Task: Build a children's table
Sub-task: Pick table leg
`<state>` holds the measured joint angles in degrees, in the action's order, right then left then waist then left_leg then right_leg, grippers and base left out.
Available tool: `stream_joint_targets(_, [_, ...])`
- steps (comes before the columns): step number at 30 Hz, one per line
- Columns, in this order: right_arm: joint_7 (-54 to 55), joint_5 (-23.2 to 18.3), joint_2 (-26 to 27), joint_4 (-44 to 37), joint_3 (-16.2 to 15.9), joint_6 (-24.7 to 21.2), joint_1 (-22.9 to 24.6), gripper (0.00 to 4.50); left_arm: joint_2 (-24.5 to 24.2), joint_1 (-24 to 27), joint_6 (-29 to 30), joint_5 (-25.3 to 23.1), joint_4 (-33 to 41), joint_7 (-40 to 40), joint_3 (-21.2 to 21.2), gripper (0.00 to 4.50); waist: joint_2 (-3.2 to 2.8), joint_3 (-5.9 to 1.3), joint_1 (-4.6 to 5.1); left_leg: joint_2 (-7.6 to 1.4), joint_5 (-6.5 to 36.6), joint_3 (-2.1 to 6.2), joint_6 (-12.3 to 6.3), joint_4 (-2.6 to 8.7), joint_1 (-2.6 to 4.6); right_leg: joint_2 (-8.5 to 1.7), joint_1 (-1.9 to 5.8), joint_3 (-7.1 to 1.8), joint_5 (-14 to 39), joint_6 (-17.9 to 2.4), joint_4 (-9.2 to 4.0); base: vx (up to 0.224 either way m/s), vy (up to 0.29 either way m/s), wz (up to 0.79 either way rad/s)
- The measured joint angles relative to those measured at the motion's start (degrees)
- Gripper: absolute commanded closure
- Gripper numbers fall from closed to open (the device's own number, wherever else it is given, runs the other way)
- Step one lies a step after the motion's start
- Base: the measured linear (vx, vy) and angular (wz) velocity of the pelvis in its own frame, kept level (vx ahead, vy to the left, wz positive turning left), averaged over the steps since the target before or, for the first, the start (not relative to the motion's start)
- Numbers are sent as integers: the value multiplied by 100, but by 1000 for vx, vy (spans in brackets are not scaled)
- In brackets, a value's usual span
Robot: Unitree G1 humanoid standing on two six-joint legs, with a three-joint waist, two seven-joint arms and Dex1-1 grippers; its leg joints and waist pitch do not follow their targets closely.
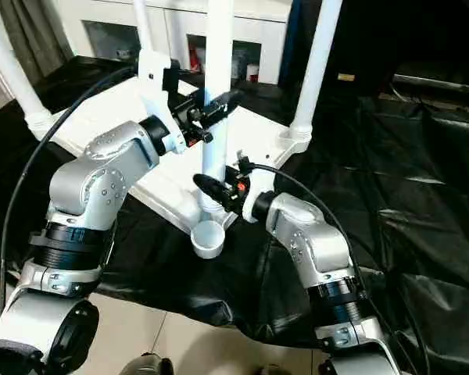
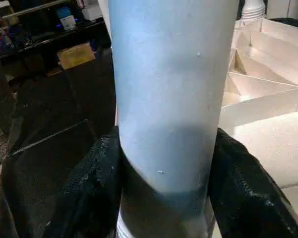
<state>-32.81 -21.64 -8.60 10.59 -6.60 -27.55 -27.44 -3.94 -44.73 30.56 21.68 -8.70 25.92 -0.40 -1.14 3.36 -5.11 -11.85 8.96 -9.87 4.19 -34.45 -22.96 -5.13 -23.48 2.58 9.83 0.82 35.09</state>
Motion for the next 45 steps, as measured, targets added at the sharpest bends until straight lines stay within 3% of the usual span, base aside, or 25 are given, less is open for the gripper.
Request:
stream_joint_targets(6, [-260,4,-194,65,-7,84,-36,255,7,23,66,5,117,-18,-52,269,0,0,0,0,0,-1,0,0,0,0,1,0,-2,1,0,0,0,0])
stream_joint_targets(7, [-285,3,-211,65,-7,84,-36,255,8,23,66,5,117,-14,-59,213,0,0,4,0,0,-1,0,0,0,0,0,-1,-2,1,1,0,0,0])
stream_joint_targets(15, [-974,-125,-799,78,113,29,-36,257,-372,-55,355,555,-88,826,184,161,0,0,6,0,0,-7,0,0,2,0,0,0,-2,1,2,0,0,0])
stream_joint_targets(21, [-1823,-551,-1215,-199,166,-348,-42,257,-553,-107,669,939,-338,1584,219,161,5,1,-5,0,-1,-8,-2,-1,1,0,1,0,-2,1,2,0,0,0])
stream_joint_targets(25, [-1969,-592,-1293,-206,166,-432,-43,257,-603,-134,675,940,-359,1645,163,161,5,1,-5,0,-1,-8,-2,-2,1,0,1,0,-3,-1,4,0,0,0])
stream_joint_targets(26, [-1981,-595,-1296,-207,166,-446,-43,257,-595,-138,677,942,-377,1651,163,189,5,1,-5,0,-1,-8,-2,-2,1,0,1,0,-3,-2,5,0,0,0])
stream_joint_targets(29, [-1986,-596,-1297,-208,167,-478,-43,257,-500,-206,690,951,-506,1640,170,196,5,1,-8,0,-1,-9,-3,-3,1,-1,1,0,-4,-3,7,0,0,0])
stream_joint_targets(36, [-1956,-598,-1290,-352,181,-580,-44,257,-347,-359,794,1117,-669,1491,275,263,15,1,-5,0,-3,-10,-5,-3,2,-2,1,0,-4,-3,8,0,0,0])
stream_joint_targets(45, [-1860,-545,-1105,-378,153,-554,-43,257,-517,-360,958,1211,-644,1649,352,268,44,2,-8,0,-4,-10,-7,-3,2,-2,0,0,-4,-3,7,0,0,0])
